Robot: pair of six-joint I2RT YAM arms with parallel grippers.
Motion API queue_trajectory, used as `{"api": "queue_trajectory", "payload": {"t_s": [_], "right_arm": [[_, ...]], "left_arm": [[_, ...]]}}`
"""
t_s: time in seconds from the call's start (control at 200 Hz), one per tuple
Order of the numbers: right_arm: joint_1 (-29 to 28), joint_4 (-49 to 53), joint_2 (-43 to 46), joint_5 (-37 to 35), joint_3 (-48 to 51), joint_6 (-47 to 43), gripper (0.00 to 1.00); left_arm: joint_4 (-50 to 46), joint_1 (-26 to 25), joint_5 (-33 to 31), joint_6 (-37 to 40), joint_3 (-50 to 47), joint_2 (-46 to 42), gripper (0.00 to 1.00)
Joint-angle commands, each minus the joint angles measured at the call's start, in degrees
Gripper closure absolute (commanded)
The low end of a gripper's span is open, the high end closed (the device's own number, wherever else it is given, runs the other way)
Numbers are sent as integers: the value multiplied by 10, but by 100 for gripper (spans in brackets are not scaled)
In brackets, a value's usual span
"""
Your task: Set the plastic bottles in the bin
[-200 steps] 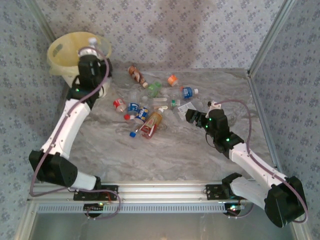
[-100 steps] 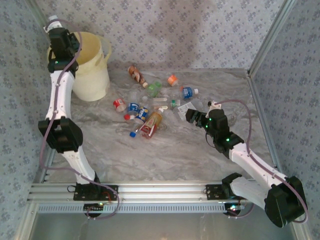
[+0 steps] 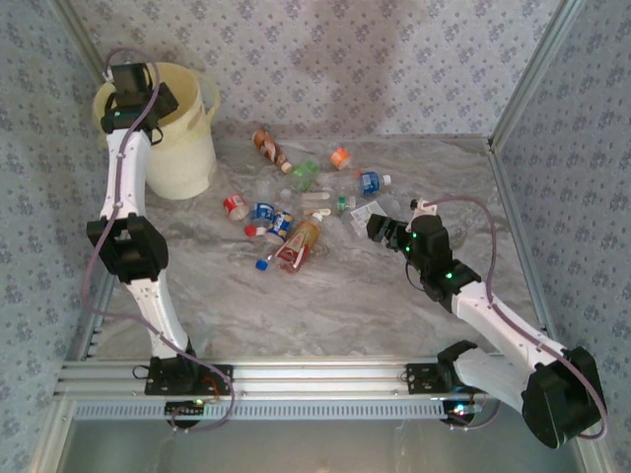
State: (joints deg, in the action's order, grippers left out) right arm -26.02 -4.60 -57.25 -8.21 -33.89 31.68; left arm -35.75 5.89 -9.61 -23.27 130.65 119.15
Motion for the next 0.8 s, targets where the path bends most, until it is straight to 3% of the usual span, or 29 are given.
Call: {"api": "queue_trajectory", "payload": {"t_s": [0.0,0.175,0.34,0.61,0.794], "right_arm": [[-4,3,5,-10,-2,-10,0],[-3,10,6,-11,2,-11,0],[-5,5,-4,-3,15,7,0],[-7,-10,-35,1,12,37,0],[-8,-9,-44,7,-1,36,0]], "left_arm": [[-56,-1,28,-25,30,-12,12],[-74,-14,46,-21,15,-62,7],[-40,-63,11,-9,-91,-161,2],[70,-215,-72,-59,-420,-354,2],[-27,-300,-52,-19,-464,-326,2]]}}
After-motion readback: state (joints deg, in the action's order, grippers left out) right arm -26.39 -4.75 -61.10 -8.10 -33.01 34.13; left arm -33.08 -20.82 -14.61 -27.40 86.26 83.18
